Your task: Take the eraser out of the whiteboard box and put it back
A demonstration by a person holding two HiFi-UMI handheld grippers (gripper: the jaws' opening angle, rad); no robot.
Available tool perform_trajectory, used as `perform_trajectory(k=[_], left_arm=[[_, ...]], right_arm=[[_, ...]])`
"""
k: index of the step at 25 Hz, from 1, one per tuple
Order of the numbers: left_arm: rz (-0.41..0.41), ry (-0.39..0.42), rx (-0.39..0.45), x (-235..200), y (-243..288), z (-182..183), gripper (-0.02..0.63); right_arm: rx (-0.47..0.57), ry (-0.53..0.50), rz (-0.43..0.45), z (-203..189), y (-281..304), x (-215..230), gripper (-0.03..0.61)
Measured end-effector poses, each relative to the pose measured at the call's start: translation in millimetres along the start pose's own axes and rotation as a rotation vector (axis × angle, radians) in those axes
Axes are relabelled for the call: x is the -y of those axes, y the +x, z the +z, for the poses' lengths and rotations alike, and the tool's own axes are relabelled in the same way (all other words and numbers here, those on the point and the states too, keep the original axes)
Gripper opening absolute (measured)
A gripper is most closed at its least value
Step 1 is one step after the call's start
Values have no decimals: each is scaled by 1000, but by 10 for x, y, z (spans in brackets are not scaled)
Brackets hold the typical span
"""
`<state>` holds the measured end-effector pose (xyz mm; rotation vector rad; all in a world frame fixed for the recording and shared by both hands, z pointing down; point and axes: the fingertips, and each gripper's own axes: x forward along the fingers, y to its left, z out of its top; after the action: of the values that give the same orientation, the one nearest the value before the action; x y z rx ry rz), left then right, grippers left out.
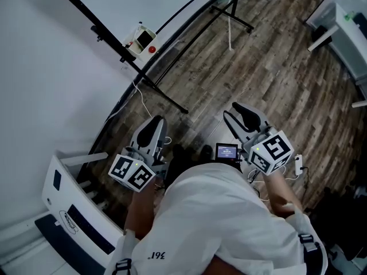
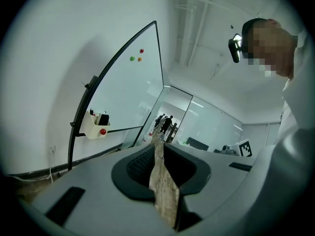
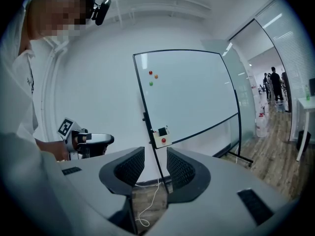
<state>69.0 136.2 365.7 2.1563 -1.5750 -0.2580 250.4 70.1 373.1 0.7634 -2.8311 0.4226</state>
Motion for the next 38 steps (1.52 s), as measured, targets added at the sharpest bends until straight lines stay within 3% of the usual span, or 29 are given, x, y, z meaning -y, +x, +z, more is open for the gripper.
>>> perform_trajectory(k=[6,11,25,38], left_arm=[[35,-22,-6,-240,-42,11,46],[18,-26,-19,-469,43,35,46],[-21,-32,-36,-1449,291,589,46],[-161,-28,-85,-1924,473,770,64]], right_arm=[[-30,28,14,-80,229,12,141],[-24,21,0,-42,465,30,141],[-47,19,-20,273,1656,-56,141],[-58,15,-115,396,2209,-164,141]])
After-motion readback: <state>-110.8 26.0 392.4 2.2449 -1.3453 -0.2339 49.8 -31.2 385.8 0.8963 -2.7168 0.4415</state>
